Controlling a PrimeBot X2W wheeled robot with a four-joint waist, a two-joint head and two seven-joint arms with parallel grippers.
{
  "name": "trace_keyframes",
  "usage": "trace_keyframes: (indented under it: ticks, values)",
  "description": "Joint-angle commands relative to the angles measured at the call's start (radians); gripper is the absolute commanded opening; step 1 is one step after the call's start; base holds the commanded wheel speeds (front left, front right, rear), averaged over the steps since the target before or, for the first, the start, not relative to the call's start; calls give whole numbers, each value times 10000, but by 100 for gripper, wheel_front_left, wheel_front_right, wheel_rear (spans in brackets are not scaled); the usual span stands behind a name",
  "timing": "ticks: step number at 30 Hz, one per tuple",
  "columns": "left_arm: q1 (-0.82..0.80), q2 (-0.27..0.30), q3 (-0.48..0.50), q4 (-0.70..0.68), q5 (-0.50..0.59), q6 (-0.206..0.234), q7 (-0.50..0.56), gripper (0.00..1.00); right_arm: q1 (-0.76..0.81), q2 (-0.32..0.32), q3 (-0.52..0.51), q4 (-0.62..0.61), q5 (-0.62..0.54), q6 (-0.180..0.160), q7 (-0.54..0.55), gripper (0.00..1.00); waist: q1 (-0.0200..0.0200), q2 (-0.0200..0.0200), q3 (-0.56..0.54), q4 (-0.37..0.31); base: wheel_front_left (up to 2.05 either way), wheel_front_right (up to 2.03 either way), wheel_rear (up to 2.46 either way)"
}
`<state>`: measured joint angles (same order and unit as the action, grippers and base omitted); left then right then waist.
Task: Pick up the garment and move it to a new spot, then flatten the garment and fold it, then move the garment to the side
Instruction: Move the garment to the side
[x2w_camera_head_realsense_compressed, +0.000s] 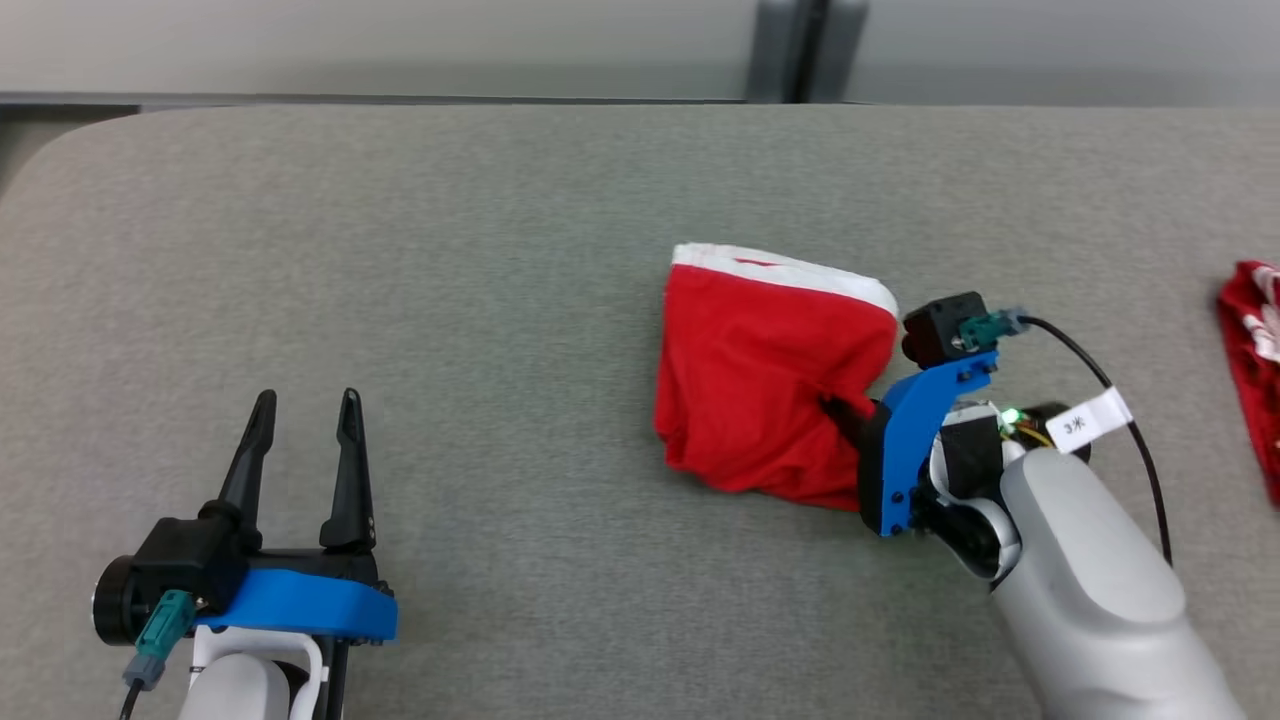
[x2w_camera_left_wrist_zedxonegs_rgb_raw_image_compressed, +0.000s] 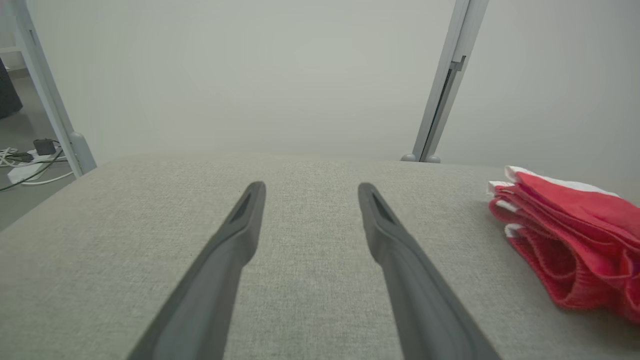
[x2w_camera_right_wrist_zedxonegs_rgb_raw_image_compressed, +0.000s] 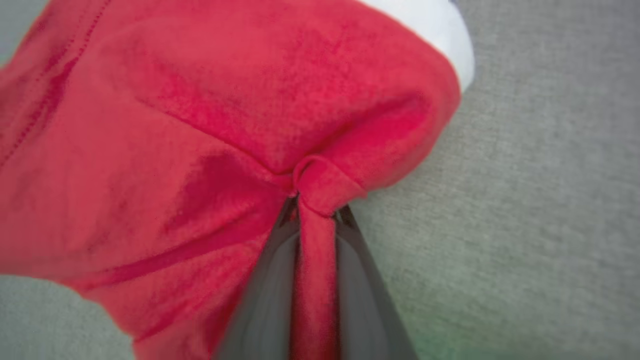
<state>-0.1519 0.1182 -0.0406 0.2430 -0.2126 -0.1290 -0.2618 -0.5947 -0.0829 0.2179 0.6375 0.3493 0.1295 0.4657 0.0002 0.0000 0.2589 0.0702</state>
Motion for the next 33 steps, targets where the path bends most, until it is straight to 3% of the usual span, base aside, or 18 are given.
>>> trace_keyframes:
  ticks: [1,4,10,15,26,33]
  values:
    - [-74,-2,47,-69,2,-14,-43,100,-264,-417,465,-351,235,15,95,0,-2,0,-176,-396,0,0,0]
    - [25,19,151,-187,59,-13,-43,100,-579,-1071,1513,-1244,788,15,427,0,-2,0,-248,-1034,0,0,0]
    - [-165,78,138,-374,236,24,-41,100,-1770,-3348,3800,-2958,1161,13,899,0,-2,0,-96,-2215,0,0,0]
    - [-387,304,56,-397,156,6,-43,100,-2657,-4983,5079,-3413,1734,10,648,0,-2,0,234,-2905,0,0,0]
    - [-964,913,-317,-501,204,-8,42,100,-3925,-7305,6168,-2502,1791,10,-969,0,-2,0,1488,-3375,0,0,0]
    - [-1255,1283,-492,-916,321,-10,305,100,-4191,-7882,5798,-1192,1667,10,-2493,0,-2,0,2171,-3286,0,0,0]
